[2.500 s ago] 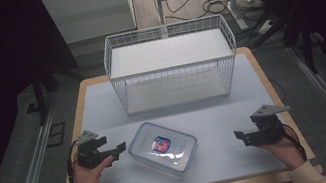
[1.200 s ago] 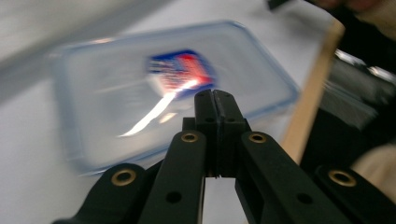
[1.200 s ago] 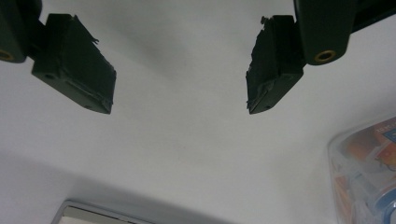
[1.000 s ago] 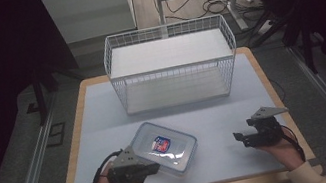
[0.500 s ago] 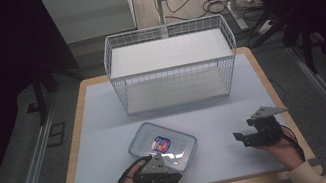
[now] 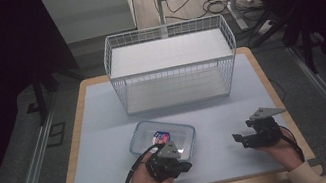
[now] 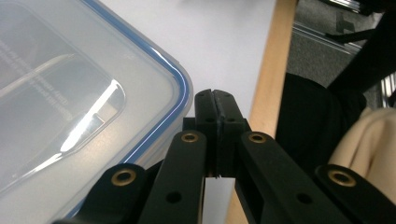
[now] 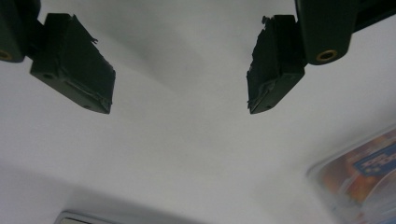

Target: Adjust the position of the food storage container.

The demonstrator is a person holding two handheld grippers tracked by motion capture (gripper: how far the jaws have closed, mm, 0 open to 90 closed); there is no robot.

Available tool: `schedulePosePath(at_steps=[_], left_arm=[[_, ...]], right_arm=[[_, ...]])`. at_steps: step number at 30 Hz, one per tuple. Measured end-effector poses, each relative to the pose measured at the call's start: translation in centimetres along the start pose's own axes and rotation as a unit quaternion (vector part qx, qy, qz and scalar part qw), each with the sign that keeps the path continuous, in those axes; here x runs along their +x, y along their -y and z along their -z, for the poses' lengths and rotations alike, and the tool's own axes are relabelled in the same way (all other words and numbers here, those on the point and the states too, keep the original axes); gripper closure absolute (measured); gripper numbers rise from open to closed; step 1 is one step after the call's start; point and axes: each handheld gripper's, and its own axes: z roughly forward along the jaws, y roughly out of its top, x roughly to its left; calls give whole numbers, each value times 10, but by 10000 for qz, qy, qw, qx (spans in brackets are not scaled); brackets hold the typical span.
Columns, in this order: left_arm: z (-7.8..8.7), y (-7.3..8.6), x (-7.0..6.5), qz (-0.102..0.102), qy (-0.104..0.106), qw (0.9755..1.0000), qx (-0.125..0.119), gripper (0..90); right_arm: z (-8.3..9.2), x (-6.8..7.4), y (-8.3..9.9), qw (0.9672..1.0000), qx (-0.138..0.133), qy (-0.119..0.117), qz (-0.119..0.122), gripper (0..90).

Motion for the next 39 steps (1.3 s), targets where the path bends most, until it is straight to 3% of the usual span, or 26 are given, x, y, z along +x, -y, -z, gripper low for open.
schedulePosePath(at_steps=[13,18,20,22,26,28,30,31,33,34,37,39], left_arm=[[-17,-26,12,453,-372,9983,27,900],[-18,-26,14,561,-351,9978,-45,900],[-14,-25,12,536,-445,9975,-96,900],[-3,-23,9,572,-388,9973,-263,900],[36,-13,10,613,-630,9943,-600,900],[58,-2,18,800,-809,9904,-784,899],[79,13,31,1091,-979,9844,-972,900],[90,24,37,1307,-1150,9788,-1079,900],[105,40,48,1573,-1329,9713,-1191,900],[109,46,52,1669,-1335,9688,-1253,899],[120,66,68,2072,-1409,9577,-1417,894],[122,72,74,2190,-1444,9542,-1441,874]], right_arm=[[0,0,1,10000,42,-16,-13,232],[-1,0,1,10000,75,-30,-10,232],[-1,0,2,10000,79,-44,-6,232],[0,0,2,10000,61,-48,27,231],[1,0,1,9999,41,-92,37,228],[2,0,1,9999,49,-101,45,226],[2,1,1,9999,63,-109,38,225],[2,1,1,9999,67,-107,40,225],[1,2,1,9999,54,-111,50,224],[1,2,0,9999,57,-109,54,224],[-1,2,-1,9999,69,-105,63,223],[-2,2,-1,9999,87,-108,60,221]])
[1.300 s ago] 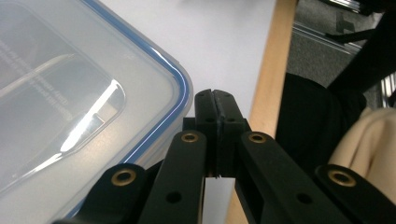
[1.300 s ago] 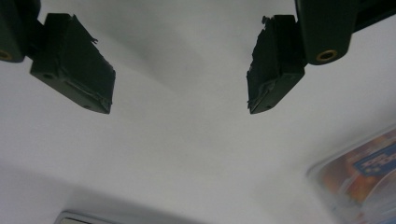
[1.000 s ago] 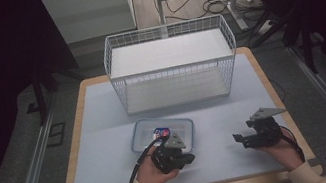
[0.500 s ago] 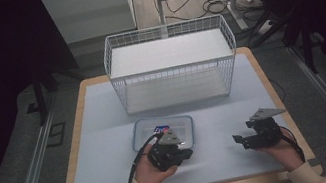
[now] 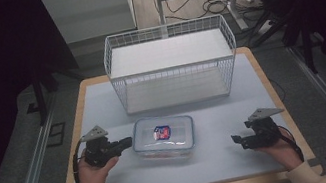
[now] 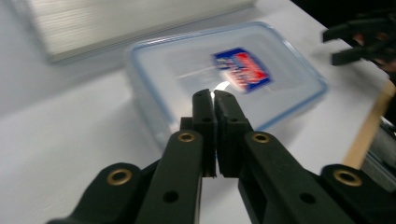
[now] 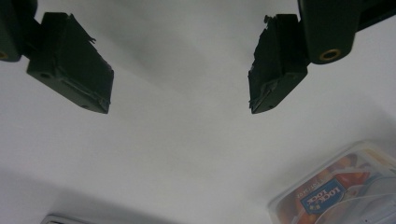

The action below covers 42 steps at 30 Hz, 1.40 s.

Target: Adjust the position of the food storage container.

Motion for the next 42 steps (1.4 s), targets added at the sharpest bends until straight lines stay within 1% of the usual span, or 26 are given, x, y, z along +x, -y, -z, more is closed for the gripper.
schedulePosePath(at_steps=[1,2,4,6,7,9,10,12,13,14,15,17,20,22,24,27,28,30,31,34,35,37,39,41,42], left_arm=[[0,1,5,127,2,9999,-13,855],[-1,2,8,203,-32,9998,-29,814],[-3,4,13,328,-145,9993,-49,709],[-8,7,22,470,-193,9987,-14,647],[-9,7,24,499,-212,9985,6,629],[-14,11,31,530,-317,9980,109,648],[-16,12,34,557,-309,9978,176,658],[-23,16,40,643,-196,9973,297,736],[-26,18,43,609,-205,9971,396,763],[-28,20,45,622,-191,9969,449,836],[-31,21,46,622,-173,9966,505,836],[-35,23,49,623,-188,9962,583,875],[-38,24,52,646,-195,9957,629,896],[-40,25,53,671,-196,9954,655,898],[-45,27,52,679,-158,9949,730,900],[-53,28,48,620,-77,9943,862,900],[-58,28,45,647,136,9940,876,900],[-60,27,42,623,105,9939,900,900],[-60,27,42,569,63,9941,926,900],[-59,28,42,581,118,9940,918,900],[-59,28,41,542,153,9942,915,900],[-61,28,38,510,251,9940,929,900],[-64,28,30,425,343,9937,975,900],[-69,27,21,360,411,9932,1024,900],[-71,26,19,332,405,9932,1040,900]], right_arm=[[0,0,0,10000,10,-9,-1,220],[-1,1,0,10000,7,-17,-2,218],[-1,1,0,10000,7,-24,6,217],[0,1,0,10000,0,-31,-10,217],[0,0,0,10000,-3,-27,-5,216],[0,0,0,10000,-6,-23,-13,217],[1,0,0,10000,-3,-19,-6,216],[1,0,0,10000,-21,-14,-15,216],[2,0,0,10000,-18,-9,-27,216],[2,-1,0,10000,-22,-2,-30,216],[2,-1,0,10000,-22,-2,-30,216],[1,0,0,10000,-18,-4,-27,216],[1,0,0,10000,-1,-11,-34,216],[0,0,0,10000,0,-8,-24,216],[0,0,0,10000,1,-8,-20,216],[0,0,0,10000,3,-9,-19,216],[0,0,0,10000,-2,-9,-10,216],[0,0,0,10000,-3,-9,-11,216],[1,0,0,10000,-6,-11,-11,216],[1,0,0,10000,-13,-3,-17,216],[1,-1,0,10000,-6,-1,-25,216],[0,-1,0,10000,-10,1,-23,216],[0,0,0,10000,-3,4,-13,216],[-1,0,0,10000,5,7,9,216],[-1,0,0,10000,5,3,2,216]])
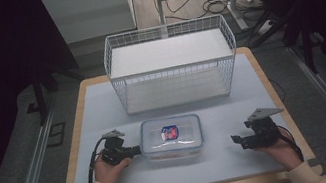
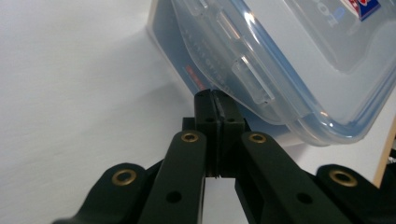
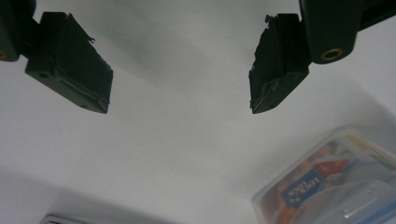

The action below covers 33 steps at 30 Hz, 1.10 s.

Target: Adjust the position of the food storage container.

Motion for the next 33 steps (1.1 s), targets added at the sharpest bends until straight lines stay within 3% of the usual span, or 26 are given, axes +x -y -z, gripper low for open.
schedulePosePath(at_steps=[7,14,21,29,33], left_arm=[[-8,-3,-10,-87,81,9999,44,899],[-6,-4,-6,-51,89,9999,-16,899],[21,-3,1,145,194,9983,-521,899],[30,-2,1,300,251,9964,-752,891],[32,-2,-1,406,221,9951,-872,821]], right_arm=[[1,0,0,10000,-16,12,-25,216],[4,-2,0,9999,-109,49,-44,213],[6,-2,-2,9996,-287,61,-57,213],[12,3,-4,9988,-462,-92,-119,203],[14,2,-4,9980,-550,-210,-216,198]])
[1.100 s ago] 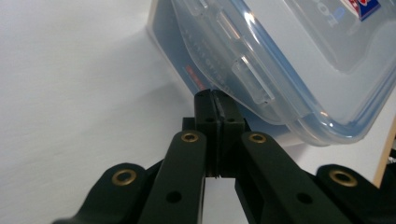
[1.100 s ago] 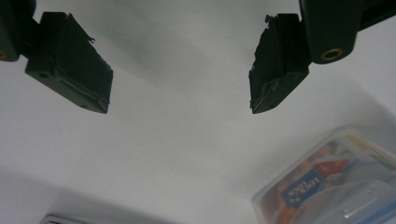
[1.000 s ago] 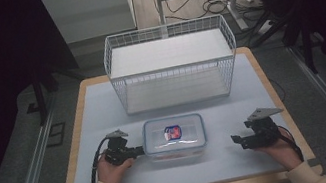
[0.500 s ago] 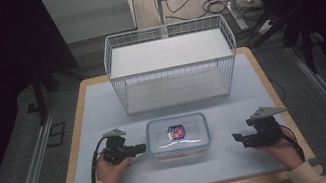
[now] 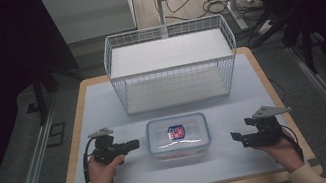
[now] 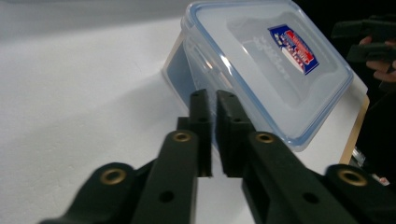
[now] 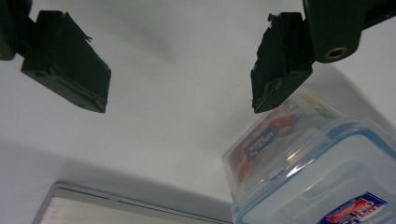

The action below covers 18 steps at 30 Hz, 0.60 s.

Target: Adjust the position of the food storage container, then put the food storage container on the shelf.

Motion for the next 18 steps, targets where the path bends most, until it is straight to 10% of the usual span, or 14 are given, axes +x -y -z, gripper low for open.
schedulePosePath(at_steps=[4,18], left_arm=[[0,-2,-2,313,-24,9992,-260,521],[-13,-5,-2,637,440,9970,-46,197]], right_arm=[[-1,0,0,10000,5,-74,21,193],[-14,12,-15,9989,-23,-471,-87,180]])
